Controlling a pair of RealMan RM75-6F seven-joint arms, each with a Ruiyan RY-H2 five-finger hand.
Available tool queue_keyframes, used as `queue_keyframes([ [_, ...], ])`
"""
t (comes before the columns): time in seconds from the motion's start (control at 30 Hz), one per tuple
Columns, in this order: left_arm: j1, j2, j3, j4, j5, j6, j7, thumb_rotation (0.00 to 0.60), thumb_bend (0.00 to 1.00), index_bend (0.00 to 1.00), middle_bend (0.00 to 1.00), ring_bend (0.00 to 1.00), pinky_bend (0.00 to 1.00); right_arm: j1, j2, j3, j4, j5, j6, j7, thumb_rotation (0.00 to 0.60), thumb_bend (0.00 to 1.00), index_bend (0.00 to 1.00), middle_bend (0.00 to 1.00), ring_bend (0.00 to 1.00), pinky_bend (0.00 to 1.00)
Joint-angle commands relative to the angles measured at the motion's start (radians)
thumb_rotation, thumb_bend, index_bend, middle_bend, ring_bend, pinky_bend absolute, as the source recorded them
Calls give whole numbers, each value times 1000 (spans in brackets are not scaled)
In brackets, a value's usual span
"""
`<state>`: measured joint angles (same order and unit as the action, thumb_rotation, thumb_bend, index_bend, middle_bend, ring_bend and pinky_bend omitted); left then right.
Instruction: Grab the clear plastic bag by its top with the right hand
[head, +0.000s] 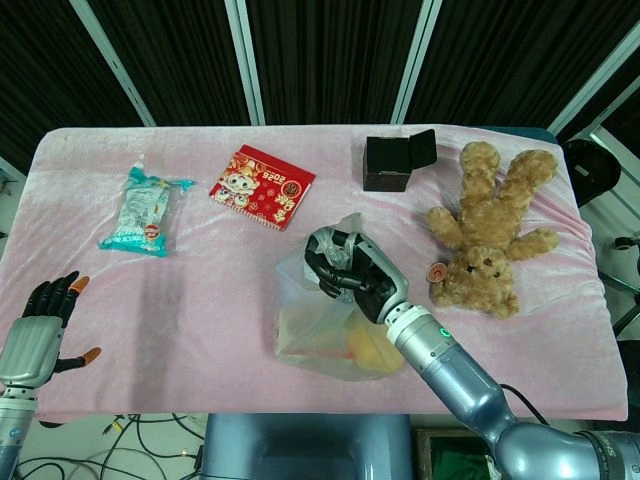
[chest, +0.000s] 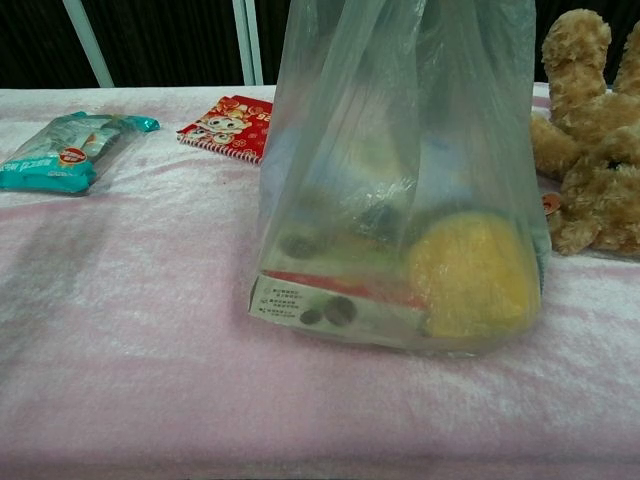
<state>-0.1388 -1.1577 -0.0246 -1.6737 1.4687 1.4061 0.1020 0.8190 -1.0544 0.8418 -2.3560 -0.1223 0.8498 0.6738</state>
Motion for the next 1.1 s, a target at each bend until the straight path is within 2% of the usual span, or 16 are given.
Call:
queue_keyframes([
  [0.03,0,0,0,0,0,0,0,600,0,0,0,0,7,6,11,5,0,8,0,3,600,643,871,907,903,1000],
  [0.3,0,1,0,-1,-2,-2,-1,600,0,0,0,0,8,33,49,39,0,42,-4,13,600,649,871,907,903,1000],
  [0.43,1,2,-1,-2,-2,0,-3,600,0,0,0,0,7,71,85,80,0,94,8,15,600,652,872,907,904,1000],
  [0.87,6,6,1,-3,0,7,-9,600,0,0,0,0,8,238,261,248,3,360,119,-14,600,651,871,907,904,1000],
  [1.1,7,5,3,-3,3,9,-6,600,0,0,0,0,7,275,320,298,34,464,126,-24,600,652,871,907,904,1000],
])
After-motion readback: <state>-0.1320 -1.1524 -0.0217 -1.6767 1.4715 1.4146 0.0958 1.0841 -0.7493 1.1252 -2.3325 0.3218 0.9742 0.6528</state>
